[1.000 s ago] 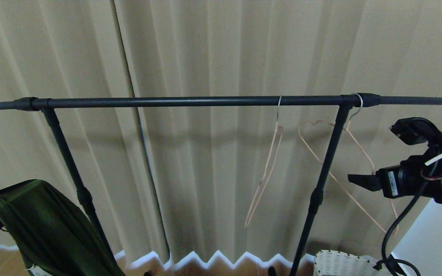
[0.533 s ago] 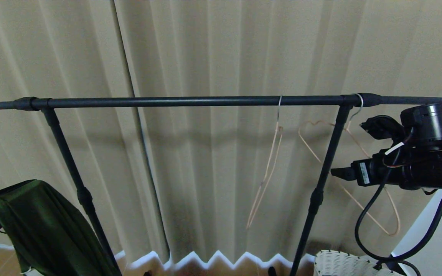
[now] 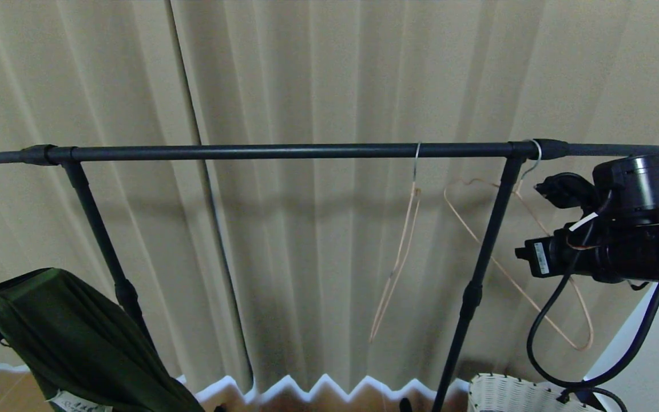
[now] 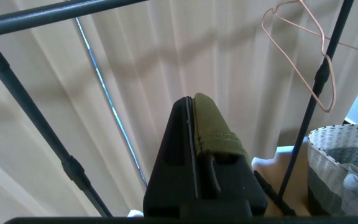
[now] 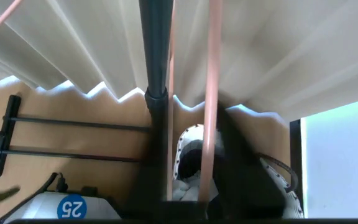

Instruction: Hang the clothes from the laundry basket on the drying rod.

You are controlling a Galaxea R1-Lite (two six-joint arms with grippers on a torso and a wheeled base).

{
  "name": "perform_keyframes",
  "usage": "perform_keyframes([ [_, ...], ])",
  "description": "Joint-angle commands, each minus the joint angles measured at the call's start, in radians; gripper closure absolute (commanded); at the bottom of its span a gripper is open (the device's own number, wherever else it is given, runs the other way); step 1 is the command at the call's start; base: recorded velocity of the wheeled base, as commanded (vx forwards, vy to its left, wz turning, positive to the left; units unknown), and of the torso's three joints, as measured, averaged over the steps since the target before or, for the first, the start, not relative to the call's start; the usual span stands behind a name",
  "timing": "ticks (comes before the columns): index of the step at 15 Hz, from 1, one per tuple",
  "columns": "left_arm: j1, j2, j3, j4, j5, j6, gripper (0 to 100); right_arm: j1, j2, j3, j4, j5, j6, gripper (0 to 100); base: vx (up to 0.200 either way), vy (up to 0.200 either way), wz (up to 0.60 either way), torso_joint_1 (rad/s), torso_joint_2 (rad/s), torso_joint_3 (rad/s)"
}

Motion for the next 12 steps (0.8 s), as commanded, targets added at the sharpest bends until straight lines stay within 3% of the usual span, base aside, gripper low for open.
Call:
perform_keyframes([
  [1, 0.0, -0.001, 0.0, 0.0, 0.0, 0.0, 100, -0.001, -0.02, 0.0, 0.001, -0.001, 0.0, 100, 0.0, 0.0, 0.0, 0.0, 0.0, 0.0],
  [12, 0.0, 0.001, 0.006, 0.0, 0.0, 0.001, 100, -0.004, -0.182, 0.039, 0.004, -0.031, 0.0, 100, 0.0, 0.0, 0.0, 0.0, 0.0, 0.0],
])
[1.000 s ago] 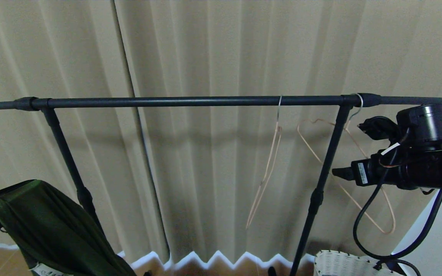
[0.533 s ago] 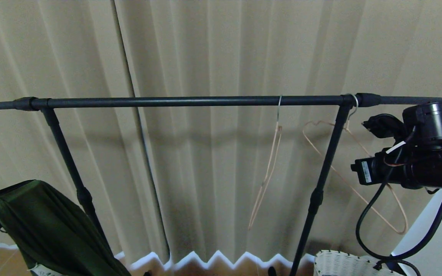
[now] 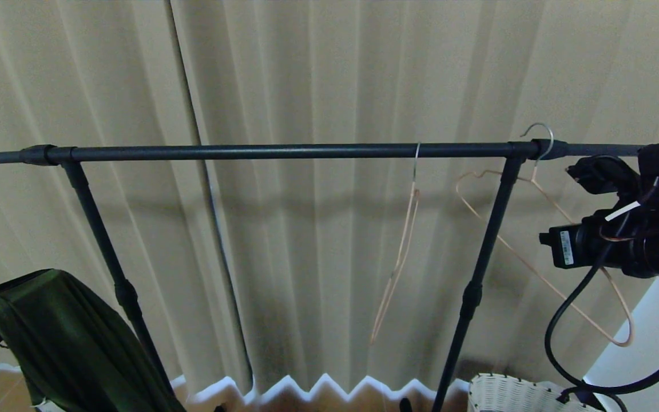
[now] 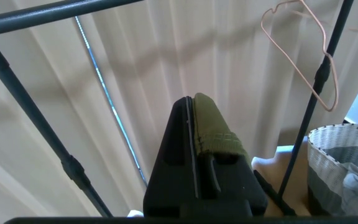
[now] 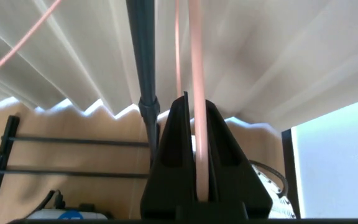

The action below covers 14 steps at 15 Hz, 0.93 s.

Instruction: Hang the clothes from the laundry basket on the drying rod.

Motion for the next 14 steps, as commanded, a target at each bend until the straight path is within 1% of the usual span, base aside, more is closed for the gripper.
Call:
perform_keyframes([
  [1, 0.0, 0.001, 0.009, -0.003, 0.0, 0.002, 100, 0.0, -0.095, 0.044, 0.004, -0.006, -0.003, 100, 0.0, 0.0, 0.0, 0.0, 0.0, 0.0],
  [4, 0.0, 0.001, 0.011, -0.003, 0.0, 0.016, 100, 0.0, -0.177, 0.108, 0.008, -0.006, -0.004, 100, 0.0, 0.0, 0.0, 0.0, 0.0, 0.0],
  [7, 0.0, -0.013, 0.014, -0.001, 0.0, 0.031, 100, 0.0, -0.232, 0.149, 0.011, -0.006, -0.006, 100, 0.0, 0.0, 0.0, 0.0, 0.0, 0.0],
  [9, 0.0, -0.021, 0.022, -0.001, 0.002, 0.054, 100, 0.0, -0.243, 0.163, 0.013, -0.006, -0.007, 100, -0.2, 0.0, 0.0, -0.002, 0.0, 0.002],
  [14, 0.0, -0.025, 0.022, -0.001, 0.002, 0.056, 100, 0.0, -0.243, 0.169, 0.013, -0.006, -0.007, 100, -0.2, 0.0, 0.0, 0.002, 0.0, 0.001],
])
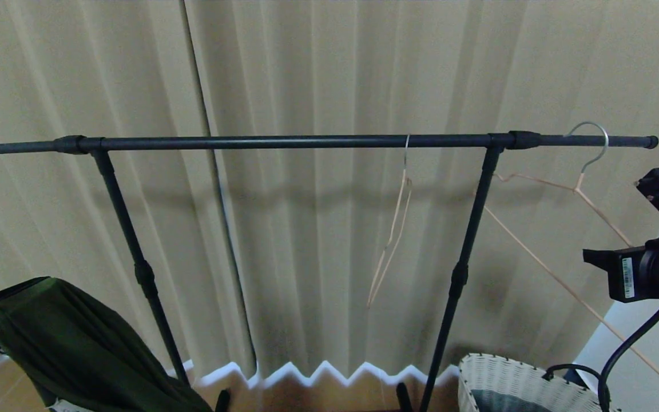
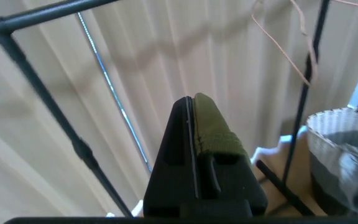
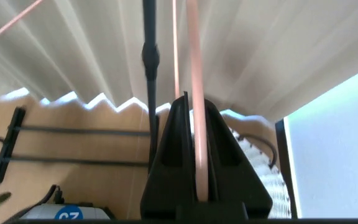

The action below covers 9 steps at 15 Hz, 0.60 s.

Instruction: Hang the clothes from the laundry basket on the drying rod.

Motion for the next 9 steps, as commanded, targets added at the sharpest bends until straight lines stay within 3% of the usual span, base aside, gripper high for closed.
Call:
perform_keyframes([
  [1, 0.0, -0.001, 0.0, -0.001, 0.0, 0.0, 100, 0.0, -0.004, 0.004, -0.001, 0.0, 0.0, 100, -0.2, 0.0, 0.0, 0.002, 0.01, -0.002],
  [4, 0.0, -0.001, 0.009, -0.002, 0.0, 0.003, 100, 0.0, -0.009, 0.033, -0.002, 0.0, 0.002, 100, -0.2, 0.0, 0.0, 0.002, 0.01, -0.002],
  [9, -0.002, 0.0, 0.044, -0.001, -0.001, 0.009, 100, 0.005, -0.096, 0.08, 0.002, 0.003, -0.006, 100, 0.0, 0.0, 0.0, 0.0, 0.0, 0.0],
])
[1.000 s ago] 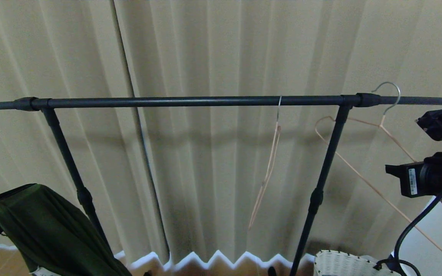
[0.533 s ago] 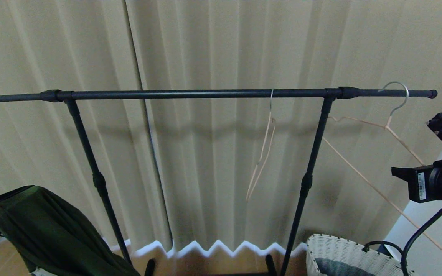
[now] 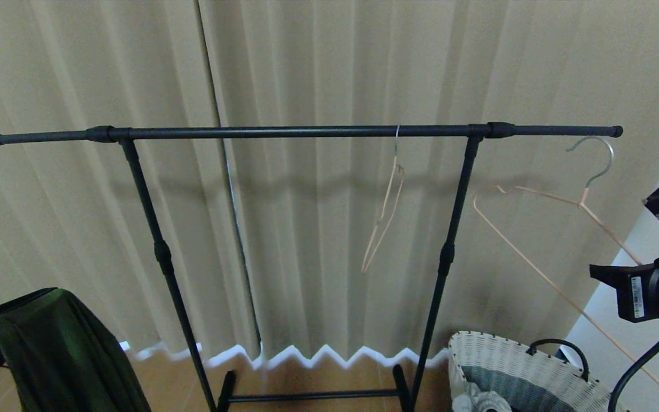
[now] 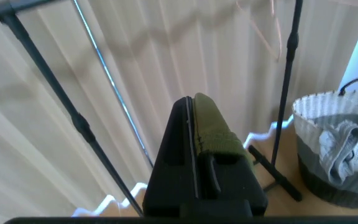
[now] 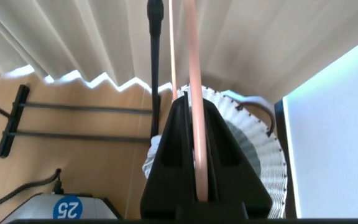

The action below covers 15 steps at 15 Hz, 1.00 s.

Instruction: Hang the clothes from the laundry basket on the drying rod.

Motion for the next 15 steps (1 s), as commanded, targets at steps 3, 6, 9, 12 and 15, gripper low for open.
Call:
perform_keyframes([
  [3, 0.0, 0.086, -0.024, 0.006, 0.006, 0.006, 100, 0.027, -0.097, 0.011, 0.007, 0.013, -0.003, 100, 0.0, 0.0, 0.0, 0.0, 0.0, 0.0],
  [6, 0.0, 0.244, -0.156, 0.009, 0.033, 0.01, 100, 0.117, -0.155, 0.028, -0.003, 0.048, 0.0, 100, 0.0, 0.0, 0.0, 0.0, 0.0, 0.0],
  [9, 0.0, 0.46, -0.338, 0.008, 0.171, 0.001, 100, 0.226, -0.16, 0.028, -0.017, 0.148, 0.011, 100, 0.0, 0.0, 0.0, 0.0, 0.0, 0.0],
  [12, -0.034, 0.583, -0.501, 0.019, 0.253, -0.001, 100, 0.334, -0.146, 0.025, -0.068, 0.26, 0.077, 100, 0.0, 0.0, 0.0, 0.0, 0.0, 0.0],
  [15, -0.1, 0.692, -0.702, 0.144, 0.306, -0.04, 100, 0.418, -0.096, 0.026, -0.085, 0.332, 0.11, 100, 0.0, 0.0, 0.0, 0.0, 0.0, 0.0],
])
